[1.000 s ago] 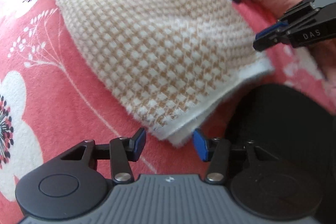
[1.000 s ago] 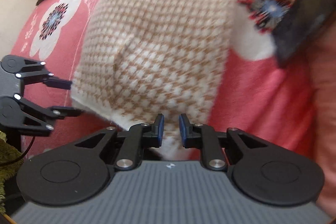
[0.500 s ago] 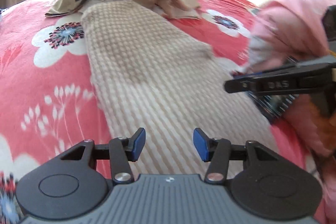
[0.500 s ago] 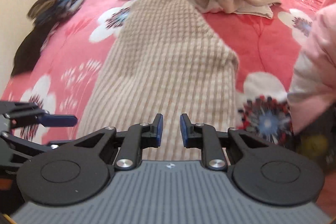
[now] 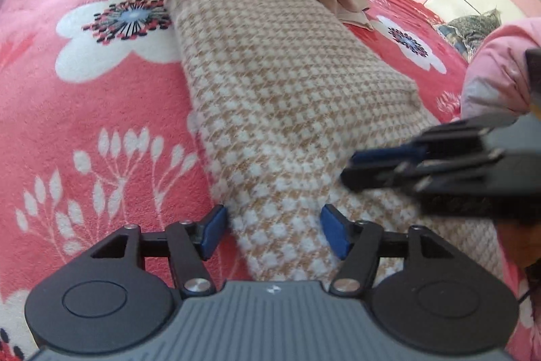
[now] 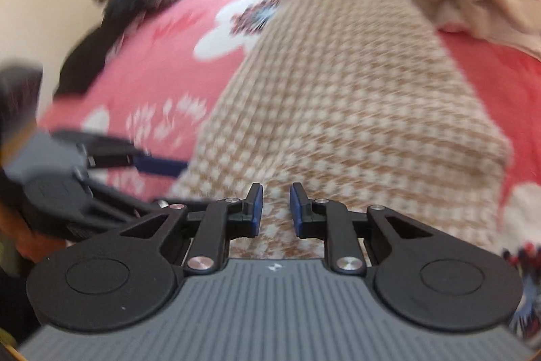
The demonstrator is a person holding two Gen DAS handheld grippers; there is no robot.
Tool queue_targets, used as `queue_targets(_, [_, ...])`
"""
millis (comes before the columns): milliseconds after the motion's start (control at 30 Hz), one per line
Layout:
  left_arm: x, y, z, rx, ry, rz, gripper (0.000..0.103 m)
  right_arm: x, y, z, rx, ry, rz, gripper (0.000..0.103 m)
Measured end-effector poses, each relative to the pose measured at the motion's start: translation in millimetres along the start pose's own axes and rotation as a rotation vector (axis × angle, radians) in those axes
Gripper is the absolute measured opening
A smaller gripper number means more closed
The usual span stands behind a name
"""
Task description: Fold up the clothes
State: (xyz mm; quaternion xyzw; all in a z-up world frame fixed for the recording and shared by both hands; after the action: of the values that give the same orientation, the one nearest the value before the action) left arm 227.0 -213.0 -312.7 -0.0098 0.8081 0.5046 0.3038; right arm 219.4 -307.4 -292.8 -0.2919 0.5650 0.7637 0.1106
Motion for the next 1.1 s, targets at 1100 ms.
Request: queue_targets(1100, [-202.4, -97.0, 102.5, 0.225, 0.405, -0.069, 0.082, -59.1, -38.3, -71.3, 0.004, -0.304, 0.006, 0.026])
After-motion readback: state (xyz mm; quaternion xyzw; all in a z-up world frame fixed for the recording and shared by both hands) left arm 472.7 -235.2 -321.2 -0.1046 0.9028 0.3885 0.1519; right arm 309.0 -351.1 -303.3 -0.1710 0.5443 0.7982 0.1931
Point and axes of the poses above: each gripper's, at about its wrist camera, not at the fingertips, and y roughly against the way its jaws point, z to its left, x to its underside, the point moved 10 cm from there along -y, roughly the way its jaws point, and after that the axes turned 3 degrees about y, right-handed, at the moved point
